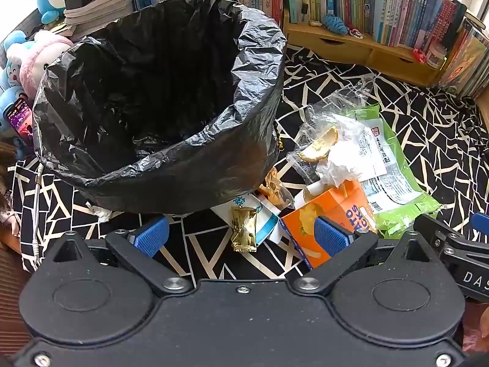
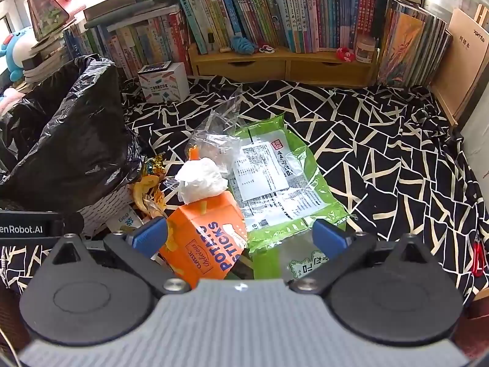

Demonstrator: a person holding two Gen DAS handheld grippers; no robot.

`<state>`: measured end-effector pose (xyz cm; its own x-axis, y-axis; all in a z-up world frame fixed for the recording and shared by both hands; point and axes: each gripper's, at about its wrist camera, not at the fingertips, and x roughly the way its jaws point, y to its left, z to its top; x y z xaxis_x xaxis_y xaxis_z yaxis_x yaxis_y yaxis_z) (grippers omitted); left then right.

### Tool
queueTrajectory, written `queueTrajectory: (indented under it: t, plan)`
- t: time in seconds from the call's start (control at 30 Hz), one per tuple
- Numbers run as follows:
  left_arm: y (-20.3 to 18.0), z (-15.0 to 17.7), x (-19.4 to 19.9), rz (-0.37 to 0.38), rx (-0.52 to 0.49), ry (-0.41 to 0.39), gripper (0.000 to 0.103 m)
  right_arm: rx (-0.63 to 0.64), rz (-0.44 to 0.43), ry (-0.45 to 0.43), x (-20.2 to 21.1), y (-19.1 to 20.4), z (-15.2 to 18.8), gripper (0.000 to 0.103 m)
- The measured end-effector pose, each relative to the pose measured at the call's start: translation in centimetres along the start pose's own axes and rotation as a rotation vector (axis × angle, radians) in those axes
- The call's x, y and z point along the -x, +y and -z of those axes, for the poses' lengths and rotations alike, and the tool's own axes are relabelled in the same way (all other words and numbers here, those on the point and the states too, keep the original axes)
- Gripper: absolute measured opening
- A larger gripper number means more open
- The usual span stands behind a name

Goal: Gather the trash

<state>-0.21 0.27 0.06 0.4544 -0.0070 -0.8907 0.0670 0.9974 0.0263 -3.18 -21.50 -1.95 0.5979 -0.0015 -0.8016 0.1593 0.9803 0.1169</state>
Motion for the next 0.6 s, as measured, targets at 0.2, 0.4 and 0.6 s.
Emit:
queueTrajectory:
  t: [0.2,0.4,0.6]
  plan:
    - [-0.03,-0.07,0.01,0.000,0.002,0.001,0.101,0.001,-0.001,0.000,-0.12,0.28,-0.01,0.103]
    - [-0.01,-0.12,0.01,0.001,0.002,0.002,0.101,0.004,-0.001,0.000,-0.12,0.28,0.00,0.103]
    - [0.01,-0.13,0.02,0.001,0.003,0.002,0.101,0.003,-0.002,0.000,-0.07,0.31,0.03,0.103]
